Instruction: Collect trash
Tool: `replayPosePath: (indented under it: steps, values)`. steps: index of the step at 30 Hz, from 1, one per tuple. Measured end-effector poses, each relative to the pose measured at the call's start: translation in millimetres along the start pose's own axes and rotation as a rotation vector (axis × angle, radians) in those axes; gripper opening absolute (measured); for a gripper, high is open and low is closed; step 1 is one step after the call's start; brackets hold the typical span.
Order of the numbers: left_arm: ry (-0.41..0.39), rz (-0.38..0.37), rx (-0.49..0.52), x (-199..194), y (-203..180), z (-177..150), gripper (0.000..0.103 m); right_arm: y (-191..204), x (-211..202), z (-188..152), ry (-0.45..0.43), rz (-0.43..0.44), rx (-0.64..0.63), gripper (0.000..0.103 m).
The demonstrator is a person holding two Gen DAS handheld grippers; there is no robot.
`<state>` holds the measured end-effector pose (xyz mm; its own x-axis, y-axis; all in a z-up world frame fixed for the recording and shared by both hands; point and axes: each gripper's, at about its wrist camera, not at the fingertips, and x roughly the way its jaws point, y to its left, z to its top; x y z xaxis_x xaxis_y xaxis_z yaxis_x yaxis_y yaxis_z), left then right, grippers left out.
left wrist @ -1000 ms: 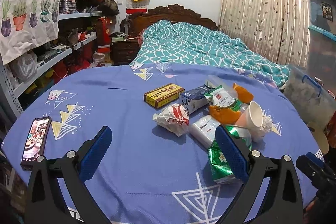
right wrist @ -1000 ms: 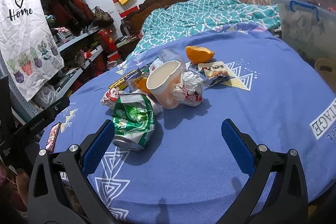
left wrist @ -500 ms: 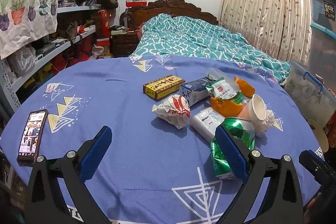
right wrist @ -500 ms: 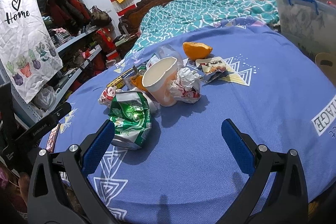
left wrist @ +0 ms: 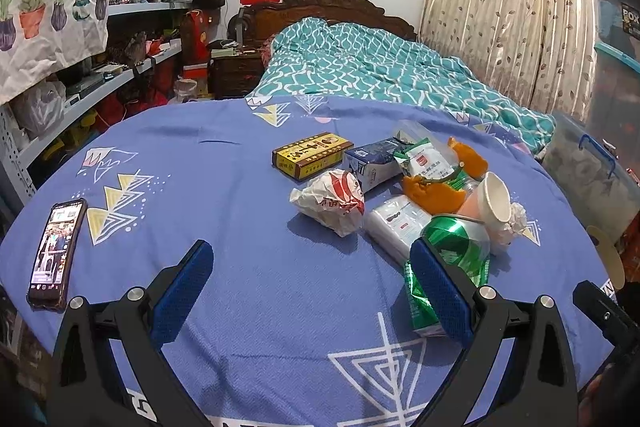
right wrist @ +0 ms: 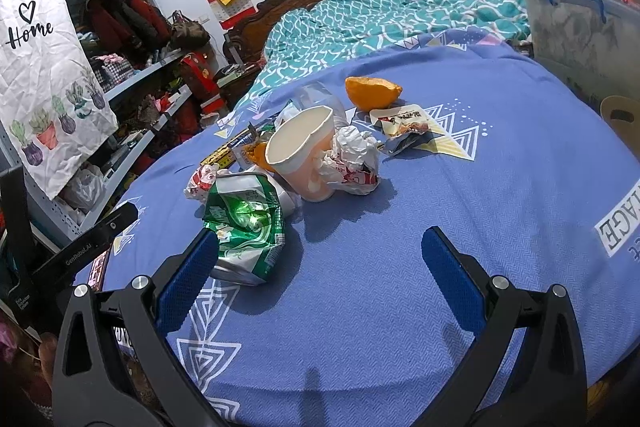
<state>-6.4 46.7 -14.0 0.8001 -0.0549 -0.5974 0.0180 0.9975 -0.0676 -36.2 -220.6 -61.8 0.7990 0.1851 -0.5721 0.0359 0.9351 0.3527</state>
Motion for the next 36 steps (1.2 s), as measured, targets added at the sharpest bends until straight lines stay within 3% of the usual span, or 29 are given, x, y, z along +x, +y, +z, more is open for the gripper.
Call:
replayPosePath:
  steps: [36]
  values:
    - [0.038,0.002,-0.018,8.6,3.1,-5.4,0.094,-5.9,5.3,-3.2,0.009,0.000,0.013,0.100]
